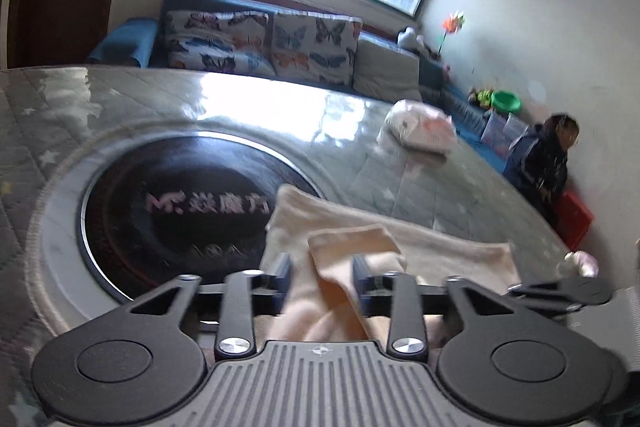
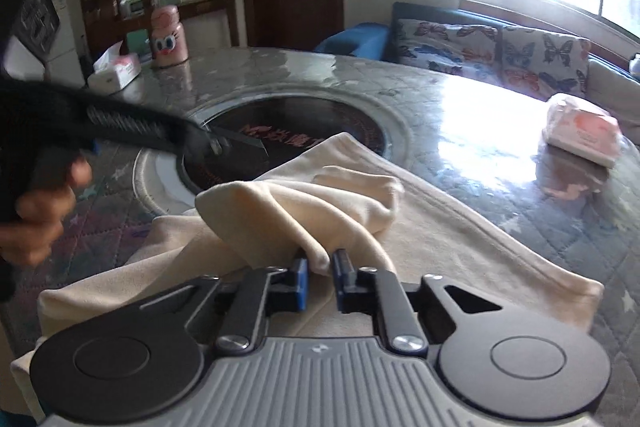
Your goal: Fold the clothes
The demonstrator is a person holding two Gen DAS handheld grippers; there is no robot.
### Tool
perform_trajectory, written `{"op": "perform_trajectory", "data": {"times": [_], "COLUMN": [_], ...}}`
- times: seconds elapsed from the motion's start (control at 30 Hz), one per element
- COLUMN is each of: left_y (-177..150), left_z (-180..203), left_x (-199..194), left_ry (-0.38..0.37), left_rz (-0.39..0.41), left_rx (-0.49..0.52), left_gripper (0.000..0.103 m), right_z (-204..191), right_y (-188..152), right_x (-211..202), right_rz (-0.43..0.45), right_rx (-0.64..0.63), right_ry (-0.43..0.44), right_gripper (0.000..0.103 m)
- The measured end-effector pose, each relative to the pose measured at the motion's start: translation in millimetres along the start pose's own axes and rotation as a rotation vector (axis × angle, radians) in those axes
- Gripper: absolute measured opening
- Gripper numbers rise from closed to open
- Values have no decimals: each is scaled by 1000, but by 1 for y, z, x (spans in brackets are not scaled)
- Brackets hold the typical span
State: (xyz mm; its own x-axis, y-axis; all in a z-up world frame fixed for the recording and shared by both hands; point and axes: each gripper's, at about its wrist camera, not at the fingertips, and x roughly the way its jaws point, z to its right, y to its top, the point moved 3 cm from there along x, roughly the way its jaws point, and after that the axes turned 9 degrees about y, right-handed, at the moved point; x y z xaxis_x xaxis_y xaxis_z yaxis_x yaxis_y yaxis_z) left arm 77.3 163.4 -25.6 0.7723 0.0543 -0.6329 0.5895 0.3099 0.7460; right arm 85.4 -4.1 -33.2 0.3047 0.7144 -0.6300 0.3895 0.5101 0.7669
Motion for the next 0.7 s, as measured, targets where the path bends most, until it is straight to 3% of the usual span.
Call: {"op": "perform_trajectory", "data": {"times": [0.33,0.4,0.43,0.5,0.57,0.63,0.7], "left_y": [-6,-7,-8,-10,-11,-10,-6], "left_z": [19,22,23,23,22,19,12], "left_x": [16,20,21,20,15,7,-3], "left_ry": [-22,-31,-35,-31,-20,-6,14], "left_rz": [-31,-39,-45,-37,-18,6,36], "left_rx": [66,80,83,88,86,78,59], "left_gripper": [43,21,18,9,7,6,6], "right_z": [35,38,37,34,27,20,13], "right_y": [-27,-34,-36,-38,-39,-36,-32], "right_x": [-64,-72,-72,-70,-64,-56,-47], "right_rz": [52,36,29,20,21,25,26], "right_rx": [104,119,115,105,89,64,46], "right_ry": [-154,-157,-151,-132,-111,-88,-62], "right_gripper": [4,10,10,19,45,46,54]}}
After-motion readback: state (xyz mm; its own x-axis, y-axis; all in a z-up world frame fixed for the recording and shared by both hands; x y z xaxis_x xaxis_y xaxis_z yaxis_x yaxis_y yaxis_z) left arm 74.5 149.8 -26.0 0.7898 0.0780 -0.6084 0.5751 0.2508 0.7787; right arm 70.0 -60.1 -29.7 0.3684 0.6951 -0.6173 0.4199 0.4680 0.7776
